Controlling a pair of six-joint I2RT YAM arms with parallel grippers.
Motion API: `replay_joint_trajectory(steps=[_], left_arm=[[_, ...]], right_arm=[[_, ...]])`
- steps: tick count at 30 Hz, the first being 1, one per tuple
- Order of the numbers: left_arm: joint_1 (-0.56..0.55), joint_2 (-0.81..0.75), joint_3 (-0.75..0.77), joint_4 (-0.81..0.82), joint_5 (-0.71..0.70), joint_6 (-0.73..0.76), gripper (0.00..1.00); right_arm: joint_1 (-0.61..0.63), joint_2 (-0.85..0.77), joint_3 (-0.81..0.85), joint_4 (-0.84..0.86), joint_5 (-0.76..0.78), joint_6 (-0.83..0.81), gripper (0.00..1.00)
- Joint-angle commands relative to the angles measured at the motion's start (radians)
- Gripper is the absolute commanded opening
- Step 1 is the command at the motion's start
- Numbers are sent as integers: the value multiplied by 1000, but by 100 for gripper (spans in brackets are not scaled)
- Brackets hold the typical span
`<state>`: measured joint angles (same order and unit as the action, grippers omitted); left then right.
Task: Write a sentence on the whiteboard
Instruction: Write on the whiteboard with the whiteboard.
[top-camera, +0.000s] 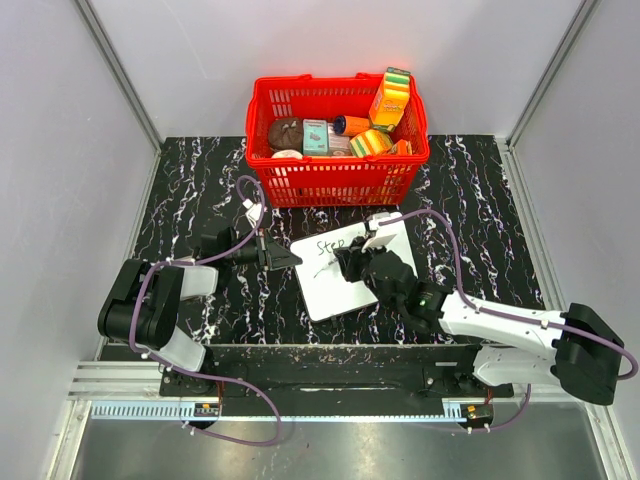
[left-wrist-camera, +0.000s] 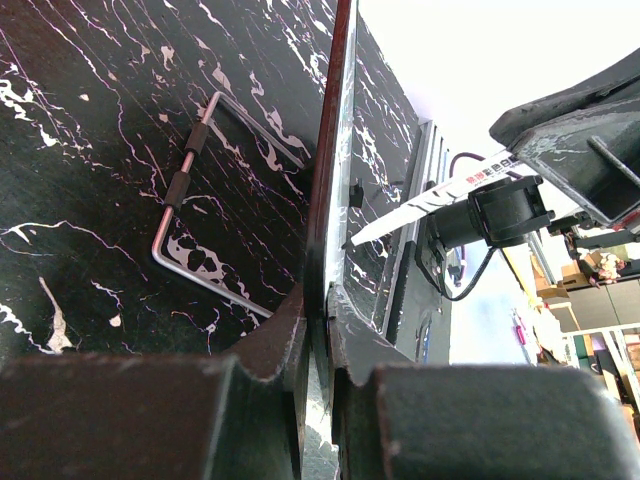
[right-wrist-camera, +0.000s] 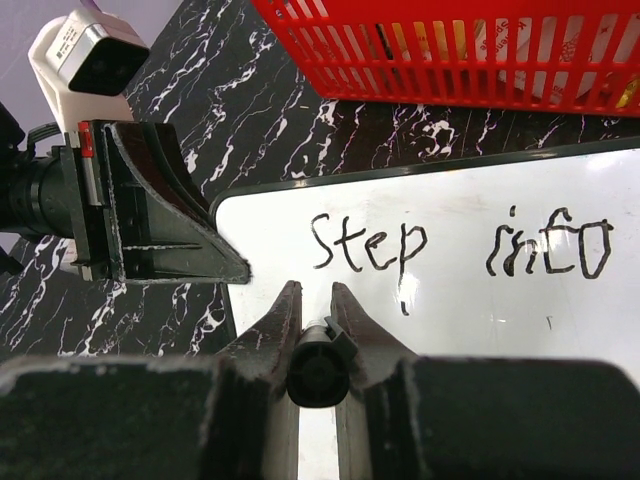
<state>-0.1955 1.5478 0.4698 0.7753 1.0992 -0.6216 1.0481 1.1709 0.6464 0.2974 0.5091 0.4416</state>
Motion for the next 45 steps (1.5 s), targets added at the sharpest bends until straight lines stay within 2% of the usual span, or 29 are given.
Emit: replay_joint_trajectory(steps=[1, 15, 45], left_arm=[[-12, 17, 12, 2, -15, 80, 0], [-12, 17, 13, 4, -13, 80, 0], [-12, 17, 13, 4, -13, 82, 0]], right_arm=[[6, -36, -2, 45, 19, -17, 0], [6, 29, 50, 92, -17, -20, 0], [6, -8, -56, 34, -24, 48, 0]])
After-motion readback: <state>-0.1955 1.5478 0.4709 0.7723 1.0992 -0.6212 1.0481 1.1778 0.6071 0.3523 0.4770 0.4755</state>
